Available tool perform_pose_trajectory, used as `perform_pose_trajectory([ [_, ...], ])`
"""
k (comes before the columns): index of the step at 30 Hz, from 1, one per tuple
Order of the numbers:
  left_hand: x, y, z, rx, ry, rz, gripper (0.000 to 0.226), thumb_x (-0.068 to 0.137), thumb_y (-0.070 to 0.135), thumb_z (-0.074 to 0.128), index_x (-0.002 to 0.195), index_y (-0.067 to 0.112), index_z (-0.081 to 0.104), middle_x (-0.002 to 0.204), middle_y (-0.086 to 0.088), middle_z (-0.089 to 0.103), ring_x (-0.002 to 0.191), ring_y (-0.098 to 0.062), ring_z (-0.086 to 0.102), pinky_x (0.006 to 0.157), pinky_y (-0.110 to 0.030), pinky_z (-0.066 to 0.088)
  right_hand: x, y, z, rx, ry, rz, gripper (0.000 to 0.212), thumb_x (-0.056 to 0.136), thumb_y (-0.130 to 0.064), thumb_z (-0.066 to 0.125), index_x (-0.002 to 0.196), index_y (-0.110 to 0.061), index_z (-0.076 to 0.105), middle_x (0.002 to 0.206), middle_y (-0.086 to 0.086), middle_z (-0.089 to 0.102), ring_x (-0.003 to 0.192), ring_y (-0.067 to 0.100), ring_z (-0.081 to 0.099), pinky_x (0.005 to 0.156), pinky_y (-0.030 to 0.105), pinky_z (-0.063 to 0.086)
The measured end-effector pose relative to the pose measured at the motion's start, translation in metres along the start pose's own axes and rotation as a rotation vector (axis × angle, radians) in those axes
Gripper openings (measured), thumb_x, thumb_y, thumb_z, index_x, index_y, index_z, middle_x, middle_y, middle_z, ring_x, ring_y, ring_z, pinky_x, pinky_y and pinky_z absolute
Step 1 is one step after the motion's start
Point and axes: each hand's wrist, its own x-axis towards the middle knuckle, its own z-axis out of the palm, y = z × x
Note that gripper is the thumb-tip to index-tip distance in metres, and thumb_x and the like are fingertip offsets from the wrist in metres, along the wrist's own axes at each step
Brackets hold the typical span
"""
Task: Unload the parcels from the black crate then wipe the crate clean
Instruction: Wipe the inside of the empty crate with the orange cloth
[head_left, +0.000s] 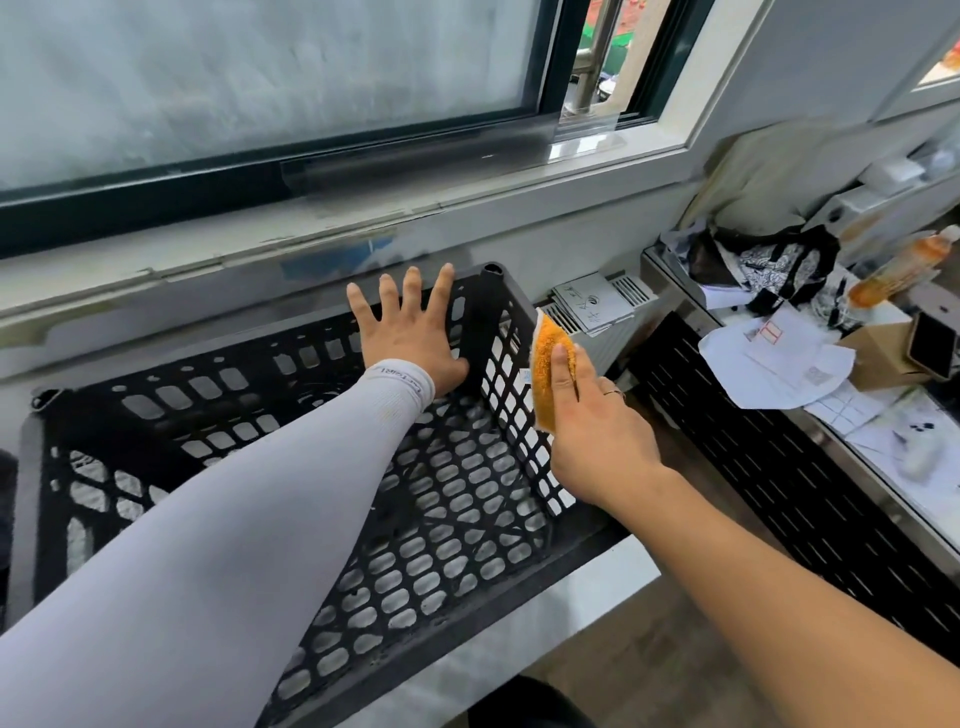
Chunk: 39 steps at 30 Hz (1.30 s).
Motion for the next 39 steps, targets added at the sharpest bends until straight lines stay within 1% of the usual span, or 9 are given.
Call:
perform_pose_trajectory([
  [4, -0.001, 0.0, 0.002, 0.001, 0.024, -0.001, 0.118, 0.081, 0.07, 0.064, 0.16, 0.038, -0.017, 0.171, -0.008, 0.003, 0.157, -0.039, 0.001, 0.119, -0.07, -0.009, 0.01, 0.0, 0.003, 0.002, 0.022, -0.016, 0.105, 0.098, -0.029, 0.056, 0.157, -0.018, -0.03, 0.17, 0.009, -0.017, 0.154, 0.042, 0.016, 0.119, 0.054, 0.034],
  [9, 0.0, 0.001, 0.004, 0.016, 0.045, -0.007, 0.117, 0.08, 0.072, 0.062, 0.16, 0.038, -0.017, 0.171, -0.008, 0.005, 0.157, -0.039, 0.002, 0.12, -0.07, -0.007, 0.028, -0.007, 0.0, -0.003, 0.033, -0.022, 0.107, 0.098, -0.029, 0.058, 0.156, -0.018, -0.031, 0.17, 0.009, -0.019, 0.154, 0.043, 0.015, 0.119, 0.055, 0.033],
  [13, -0.001, 0.002, 0.005, 0.02, 0.049, -0.011, 0.115, 0.082, 0.073, 0.06, 0.16, 0.038, -0.017, 0.171, -0.008, 0.005, 0.157, -0.038, 0.002, 0.12, -0.07, -0.007, 0.05, -0.016, -0.008, 0.006, 0.034, -0.025, 0.111, 0.096, -0.029, 0.062, 0.157, -0.018, -0.03, 0.17, 0.009, -0.019, 0.153, 0.044, 0.016, 0.118, 0.059, 0.034],
  [18, -0.001, 0.001, 0.004, 0.018, 0.029, -0.013, 0.114, 0.083, 0.071, 0.061, 0.16, 0.038, -0.016, 0.171, -0.008, 0.004, 0.158, -0.038, 0.001, 0.121, -0.07, -0.006, 0.081, -0.029, -0.017, 0.002, 0.031, -0.026, 0.112, 0.094, -0.028, 0.066, 0.159, -0.019, -0.025, 0.17, 0.008, -0.018, 0.15, 0.043, 0.025, 0.118, 0.059, 0.034],
  [22, -0.001, 0.002, 0.001, 0.022, 0.01, -0.017, 0.114, 0.083, 0.069, 0.061, 0.16, 0.038, -0.017, 0.172, -0.007, 0.003, 0.158, -0.038, 0.0, 0.121, -0.07, -0.006, 0.097, -0.036, -0.024, 0.014, 0.03, -0.026, 0.117, 0.09, -0.026, 0.071, 0.16, -0.018, -0.023, 0.17, 0.007, -0.016, 0.151, 0.042, 0.021, 0.118, 0.06, 0.033],
  [27, 0.0, 0.003, 0.0, 0.018, -0.008, -0.019, 0.116, 0.083, 0.069, 0.063, 0.16, 0.038, -0.018, 0.172, -0.007, 0.002, 0.158, -0.038, -0.001, 0.121, -0.07, -0.007, 0.102, -0.04, -0.026, 0.0, 0.021, -0.01, 0.124, 0.086, -0.031, 0.075, 0.159, -0.014, -0.024, 0.17, 0.008, -0.014, 0.147, 0.043, 0.026, 0.113, 0.059, 0.039],
  [32, -0.001, 0.003, 0.0, 0.026, -0.005, -0.01, 0.118, 0.082, 0.07, 0.064, 0.16, 0.038, -0.019, 0.172, -0.008, 0.002, 0.158, -0.038, -0.002, 0.12, -0.07, -0.008, 0.09, -0.032, -0.028, 0.039, 0.031, -0.04, 0.112, 0.092, -0.023, 0.066, 0.16, -0.016, -0.022, 0.171, 0.006, -0.017, 0.134, 0.037, 0.044, 0.103, 0.05, 0.046],
  [36, -0.001, 0.003, 0.001, 0.029, 0.004, -0.004, 0.118, 0.081, 0.071, 0.064, 0.16, 0.038, -0.018, 0.172, -0.008, 0.002, 0.158, -0.038, 0.0, 0.121, -0.07, -0.006, 0.069, -0.017, -0.025, 0.087, -0.023, -0.055, 0.108, 0.096, -0.022, 0.061, 0.159, -0.021, -0.026, 0.169, 0.004, -0.023, 0.13, 0.037, 0.046, 0.1, 0.051, 0.049],
  [39, -0.002, 0.002, 0.003, 0.03, 0.031, 0.008, 0.117, 0.081, 0.069, 0.064, 0.16, 0.038, -0.017, 0.172, -0.008, 0.003, 0.158, -0.038, 0.001, 0.121, -0.07, -0.005, 0.047, -0.006, -0.018, 0.074, -0.038, -0.058, 0.106, 0.096, -0.02, 0.058, 0.158, -0.023, -0.029, 0.169, 0.004, -0.024, 0.126, 0.036, 0.048, 0.093, 0.049, 0.051],
])
